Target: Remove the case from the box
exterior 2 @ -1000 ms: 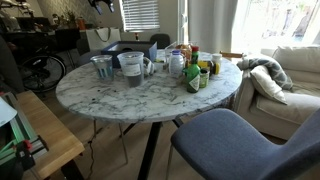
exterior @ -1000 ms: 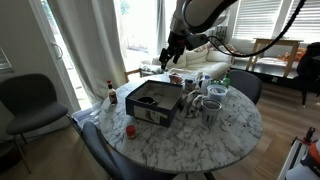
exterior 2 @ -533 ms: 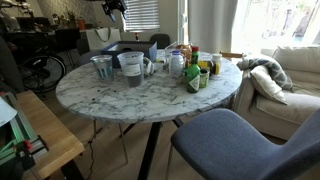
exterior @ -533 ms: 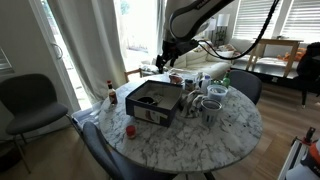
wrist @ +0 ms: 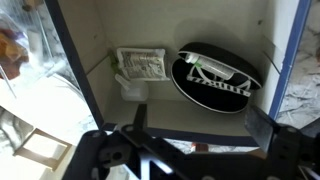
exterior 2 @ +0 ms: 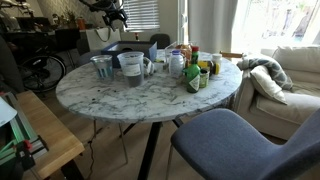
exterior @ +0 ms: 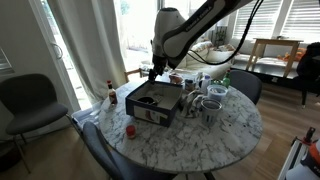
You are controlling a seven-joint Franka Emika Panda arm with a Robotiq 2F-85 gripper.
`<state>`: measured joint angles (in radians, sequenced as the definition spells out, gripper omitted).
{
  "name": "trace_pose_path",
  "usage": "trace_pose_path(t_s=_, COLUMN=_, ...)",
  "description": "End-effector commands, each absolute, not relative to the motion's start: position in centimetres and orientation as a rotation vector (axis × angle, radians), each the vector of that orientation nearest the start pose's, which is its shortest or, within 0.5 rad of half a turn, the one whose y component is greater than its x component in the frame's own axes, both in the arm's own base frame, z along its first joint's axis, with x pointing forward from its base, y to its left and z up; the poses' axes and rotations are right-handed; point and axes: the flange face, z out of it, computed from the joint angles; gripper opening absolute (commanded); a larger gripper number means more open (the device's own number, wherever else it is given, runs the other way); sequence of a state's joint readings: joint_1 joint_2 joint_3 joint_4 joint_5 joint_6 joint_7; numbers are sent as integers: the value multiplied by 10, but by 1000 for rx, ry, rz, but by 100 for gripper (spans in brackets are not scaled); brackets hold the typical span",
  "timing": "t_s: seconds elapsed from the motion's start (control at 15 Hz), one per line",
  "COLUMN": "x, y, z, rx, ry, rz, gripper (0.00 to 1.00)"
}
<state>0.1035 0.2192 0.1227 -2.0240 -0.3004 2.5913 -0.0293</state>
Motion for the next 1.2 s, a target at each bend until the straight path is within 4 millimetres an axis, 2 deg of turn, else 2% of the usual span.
trace_pose_path(t_s=0.0, x=641, y=166, z=345, rx=-3160, ry=-1051, rz=-691, gripper=100)
trace_pose_path(t_s=0.13, x=656, y=173, z=334, rx=-3172, ry=-1211, rz=-729, gripper=100)
trace_pose_path(t_s=0.2, x=661, y=174, z=332, rx=-3177, ry=-1214, rz=-728, gripper=100)
trace_pose_path(t_s=0.27, x=643, y=168, z=341, rx=-3161, ry=-1146, rz=-691, gripper=100)
trace_pose_path(t_s=0.47, x=657, y=173, z=334, rx=-3167, ry=-1183, rz=-709, gripper=100)
trace_pose_path(t_s=0.73, x=663, y=156, z=287, rx=-3089, ry=-1519, rz=-552, gripper=100)
trace_pose_path(t_s=1.0, x=671, y=147, z=243, rx=-3000, ry=-1587, rz=-441, gripper=100)
trace_pose_path(t_s=1.13, x=674, y=155, z=229, rx=-2952, ry=-1569, rz=-403, gripper=100)
